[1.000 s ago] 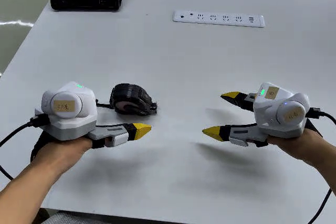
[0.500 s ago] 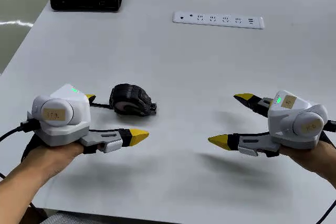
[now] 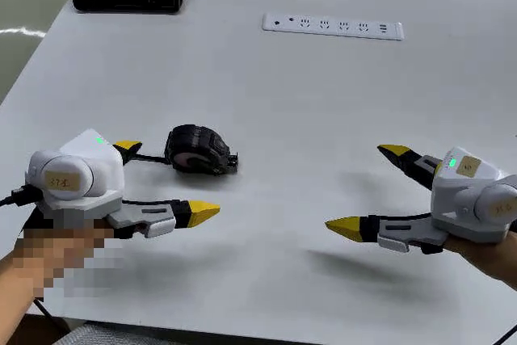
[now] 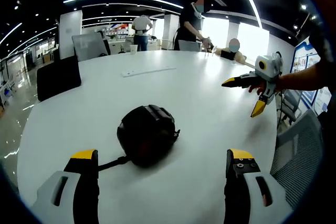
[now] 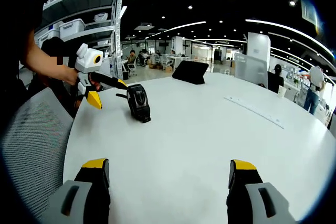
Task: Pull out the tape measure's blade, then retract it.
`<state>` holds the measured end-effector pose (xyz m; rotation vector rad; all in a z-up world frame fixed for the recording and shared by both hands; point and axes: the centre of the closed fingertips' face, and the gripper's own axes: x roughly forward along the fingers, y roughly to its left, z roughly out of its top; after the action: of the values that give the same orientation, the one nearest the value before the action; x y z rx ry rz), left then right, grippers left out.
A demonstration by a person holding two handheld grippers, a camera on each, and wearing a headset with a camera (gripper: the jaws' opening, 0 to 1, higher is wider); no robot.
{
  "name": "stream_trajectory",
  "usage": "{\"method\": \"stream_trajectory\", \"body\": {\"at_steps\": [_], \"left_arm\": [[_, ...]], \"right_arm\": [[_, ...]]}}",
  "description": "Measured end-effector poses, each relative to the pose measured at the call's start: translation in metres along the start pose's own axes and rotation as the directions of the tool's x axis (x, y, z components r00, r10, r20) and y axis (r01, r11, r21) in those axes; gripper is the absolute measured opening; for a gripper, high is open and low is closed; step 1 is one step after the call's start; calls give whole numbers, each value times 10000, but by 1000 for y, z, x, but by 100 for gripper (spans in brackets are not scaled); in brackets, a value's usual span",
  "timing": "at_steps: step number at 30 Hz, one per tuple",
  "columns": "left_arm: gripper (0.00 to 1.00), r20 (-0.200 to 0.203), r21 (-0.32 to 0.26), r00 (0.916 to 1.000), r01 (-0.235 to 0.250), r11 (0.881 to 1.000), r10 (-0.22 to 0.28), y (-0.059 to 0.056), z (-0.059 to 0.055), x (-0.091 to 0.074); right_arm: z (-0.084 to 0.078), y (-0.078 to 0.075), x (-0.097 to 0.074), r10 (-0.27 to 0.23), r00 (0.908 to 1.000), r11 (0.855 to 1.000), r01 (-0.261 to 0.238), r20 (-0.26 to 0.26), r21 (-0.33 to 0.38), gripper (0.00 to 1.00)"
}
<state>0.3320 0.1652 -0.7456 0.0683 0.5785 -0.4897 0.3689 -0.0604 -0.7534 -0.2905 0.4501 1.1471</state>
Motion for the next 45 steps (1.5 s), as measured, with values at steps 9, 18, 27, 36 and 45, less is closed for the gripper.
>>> {"method": "stream_trajectory", "body": {"at_steps": [9, 18, 27, 36, 45], "left_arm": [[99, 196, 422, 9993, 310, 9986, -318, -6, 2, -7], [99, 379, 356, 9980, 499, 9981, -512, -12, 3, -14], [99, 386, 553, 9971, 632, 9965, -654, -19, 1, -19], [99, 450, 528, 9977, 489, 9974, -513, -17, -2, -23], [99, 547, 541, 9977, 379, 9978, -408, -19, 0, -26]], "right_arm": [[-4, 2, -12, -286, 9995, 9989, 280, 155, 366, 99], [-13, 7, -22, -498, 9988, 9976, 497, -2, 479, 99], [-12, 12, -31, -643, 9978, 9960, 630, 190, 631, 99], [-11, 16, -34, -655, 9973, 9956, 631, 344, 686, 99], [-7, 23, -33, -591, 9968, 9957, 550, 533, 743, 99]]}}
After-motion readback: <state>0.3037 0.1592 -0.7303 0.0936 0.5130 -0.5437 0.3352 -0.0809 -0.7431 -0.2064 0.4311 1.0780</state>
